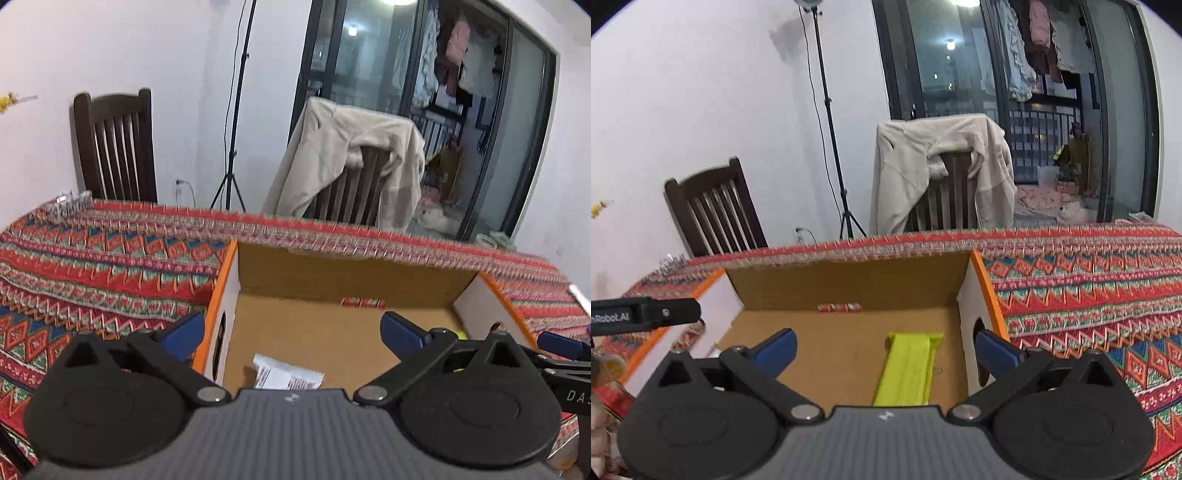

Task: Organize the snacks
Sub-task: 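Carry both packets into the orange box and open both tools, then grasp the orange-blue chip bag with the left tool while the right tool grasps a pink packet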

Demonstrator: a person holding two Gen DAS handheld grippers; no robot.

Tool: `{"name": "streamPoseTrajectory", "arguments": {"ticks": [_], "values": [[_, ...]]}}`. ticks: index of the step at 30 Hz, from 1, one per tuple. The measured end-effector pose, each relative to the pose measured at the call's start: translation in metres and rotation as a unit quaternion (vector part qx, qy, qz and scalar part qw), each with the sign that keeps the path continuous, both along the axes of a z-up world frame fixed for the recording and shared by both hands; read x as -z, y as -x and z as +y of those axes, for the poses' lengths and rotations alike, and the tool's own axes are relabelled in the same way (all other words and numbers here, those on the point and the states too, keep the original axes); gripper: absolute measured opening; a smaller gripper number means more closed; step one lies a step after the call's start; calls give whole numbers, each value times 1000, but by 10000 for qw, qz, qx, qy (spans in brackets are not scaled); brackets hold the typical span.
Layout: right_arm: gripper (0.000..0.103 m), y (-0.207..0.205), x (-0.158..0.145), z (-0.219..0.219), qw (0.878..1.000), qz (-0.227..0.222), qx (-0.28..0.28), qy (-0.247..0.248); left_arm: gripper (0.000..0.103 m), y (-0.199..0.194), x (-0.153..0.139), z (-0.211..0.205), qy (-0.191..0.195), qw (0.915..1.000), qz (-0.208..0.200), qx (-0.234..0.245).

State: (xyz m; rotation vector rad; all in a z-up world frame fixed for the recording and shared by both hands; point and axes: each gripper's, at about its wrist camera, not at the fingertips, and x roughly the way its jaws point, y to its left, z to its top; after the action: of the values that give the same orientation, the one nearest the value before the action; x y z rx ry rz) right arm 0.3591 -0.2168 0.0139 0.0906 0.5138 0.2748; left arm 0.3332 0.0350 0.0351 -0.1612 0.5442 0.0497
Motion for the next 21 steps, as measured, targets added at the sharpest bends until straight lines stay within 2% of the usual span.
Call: {"name": "streamPoseTrajectory", "arguments": {"ticks": [8,16,21], "values": [[103,36,-39,8,9987,-468,-140,157,103,36,-40,-9,-207,9992,-344,-27],[103,89,-63,1,9979,-594,-250,89,103,89,-53,-24,-340,9989,-336,-34],[103,129,-68,-5,9970,-696,-292,148,103,133,-56,-28,-353,9986,-374,-99]]}}
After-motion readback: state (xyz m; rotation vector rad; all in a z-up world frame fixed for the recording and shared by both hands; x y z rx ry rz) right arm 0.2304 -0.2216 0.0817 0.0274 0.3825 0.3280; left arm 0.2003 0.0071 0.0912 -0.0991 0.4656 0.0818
